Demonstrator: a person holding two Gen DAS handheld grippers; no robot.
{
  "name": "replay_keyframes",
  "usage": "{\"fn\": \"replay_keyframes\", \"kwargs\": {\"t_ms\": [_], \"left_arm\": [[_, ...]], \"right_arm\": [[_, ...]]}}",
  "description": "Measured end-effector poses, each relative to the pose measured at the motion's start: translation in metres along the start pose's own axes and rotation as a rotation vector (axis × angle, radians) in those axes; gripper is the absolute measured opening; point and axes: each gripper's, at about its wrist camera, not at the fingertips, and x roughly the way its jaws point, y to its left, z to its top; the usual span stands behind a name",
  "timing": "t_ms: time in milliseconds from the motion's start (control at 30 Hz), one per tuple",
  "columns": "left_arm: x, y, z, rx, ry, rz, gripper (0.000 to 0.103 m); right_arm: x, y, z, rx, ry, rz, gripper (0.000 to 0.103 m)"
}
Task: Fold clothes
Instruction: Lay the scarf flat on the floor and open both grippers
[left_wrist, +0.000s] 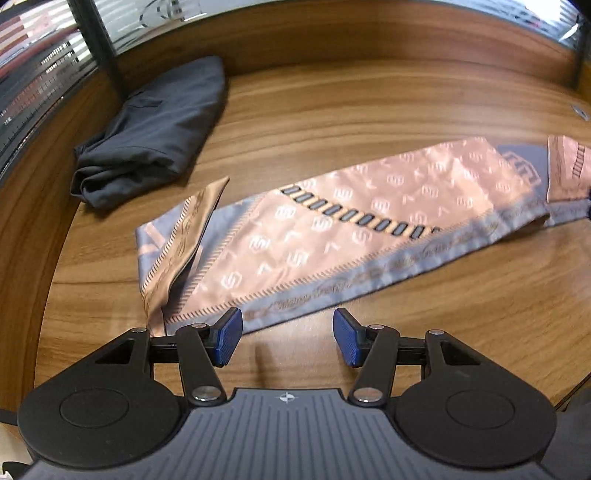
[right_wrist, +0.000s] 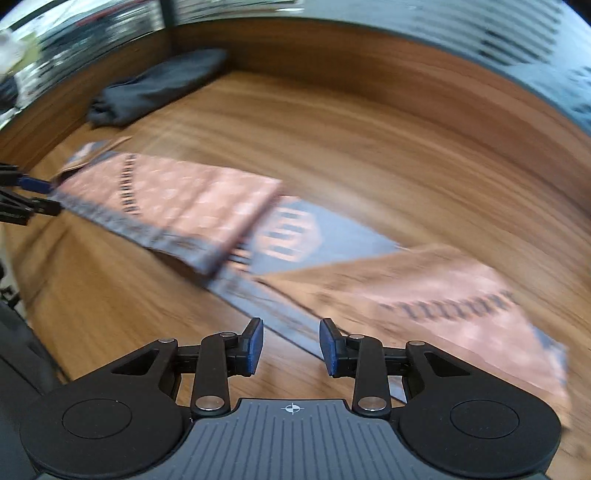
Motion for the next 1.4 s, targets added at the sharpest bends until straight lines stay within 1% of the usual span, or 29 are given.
{"fn": "replay_keyframes", "kwargs": {"t_ms": [200,267,300,333,367,400,433,567,667,700,733,767,800,833,867,900,967,1033,1100,1167,1200,1233,1300,1400], "left_arm": [[0.001,-0.001,-0.004,0.034,-0.024,0.019,0.07],[0.003,-0.005,-0.003,0.048,-0.034,0.013,0.071],[0.003,-0.008,-0.002,0.054,-0.039,0.008,0.073],[0.003,-0.011,-0.001,0.062,-0.045,-0.001,0.073],[0.004,-0.014,-0.001,0.071,-0.053,-0.014,0.075],[0.004,-0.018,0.0,0.082,-0.062,-0.028,0.076],[0.004,-0.022,0.002,0.092,-0.073,-0.046,0.077],[0.007,-0.042,0.011,0.135,-0.115,-0.106,0.08],[0.013,-0.059,0.019,0.175,-0.151,-0.127,0.08],[0.016,-0.062,0.021,0.185,-0.172,-0.126,0.08],[0.019,-0.065,0.023,0.184,-0.189,-0.108,0.08],[0.022,-0.065,0.025,0.181,-0.196,-0.09,0.078],[0.025,-0.064,0.027,0.175,-0.195,-0.078,0.068],[0.028,-0.063,0.029,0.164,-0.192,-0.066,0.063],[0.031,-0.061,0.032,0.151,-0.19,-0.055,0.046],[0.032,-0.056,0.034,0.128,-0.19,-0.044,0.024],[0.032,-0.046,0.037,0.069,-0.194,-0.023,0.005],[0.03,-0.034,0.041,0.008,-0.199,0.002,0.001],[0.022,-0.02,0.044,-0.06,-0.21,0.037,0.0],[0.013,-0.006,0.046,-0.122,-0.218,0.063,0.0],[0.008,0.001,0.047,-0.148,-0.222,0.075,0.0],[0.004,0.008,0.048,-0.175,-0.225,0.083,0.0],[-0.004,0.023,0.05,-0.244,-0.226,0.091,0.0],[-0.013,0.045,0.05,-0.33,-0.222,0.133,0.0]], "right_arm": [[0.033,0.037,0.02,-0.094,0.01,0.071,0.04],[0.04,0.041,0.024,-0.12,0.016,0.067,0.041],[0.043,0.044,0.026,-0.134,0.02,0.059,0.04],[0.047,0.046,0.027,-0.149,0.022,0.045,0.033],[0.049,0.047,0.028,-0.155,0.022,0.026,0.024],[0.051,0.048,0.03,-0.159,0.021,0.007,0.008],[0.049,0.047,0.031,-0.154,0.017,0.006,0.005],[0.027,0.042,0.044,-0.125,-0.052,0.018,0.005],[0.012,0.04,0.059,-0.105,-0.097,0.025,0.005],[0.007,0.039,0.064,-0.1,-0.111,0.024,0.005],[0.004,0.039,0.069,-0.099,-0.121,0.023,0.005],[0.001,0.039,0.074,-0.098,-0.131,0.021,0.005],[-0.002,0.04,0.079,-0.097,-0.14,0.019,0.005],[-0.004,0.04,0.082,-0.098,-0.148,0.019,0.005],[-0.005,0.04,0.085,-0.1,-0.154,0.018,0.005],[-0.006,0.039,0.088,-0.102,-0.161,0.018,0.005],[-0.006,0.038,0.089,-0.1,-0.16,0.017,0.005],[-0.002,0.037,0.087,-0.092,-0.149,0.019,0.006],[0.003,0.039,0.082,-0.079,-0.135,0.023,0.008],[0.007,0.038,0.072,-0.071,-0.119,0.033,0.018],[0.01,0.038,0.068,-0.071,-0.11,0.032,0.029],[0.012,0.039,0.062,-0.074,-0.101,0.029,0.035],[0.017,0.041,0.05,-0.09,-0.075,0.031,0.042],[0.028,0.048,0.034,-0.134,-0.036,0.017,0.044]]}}
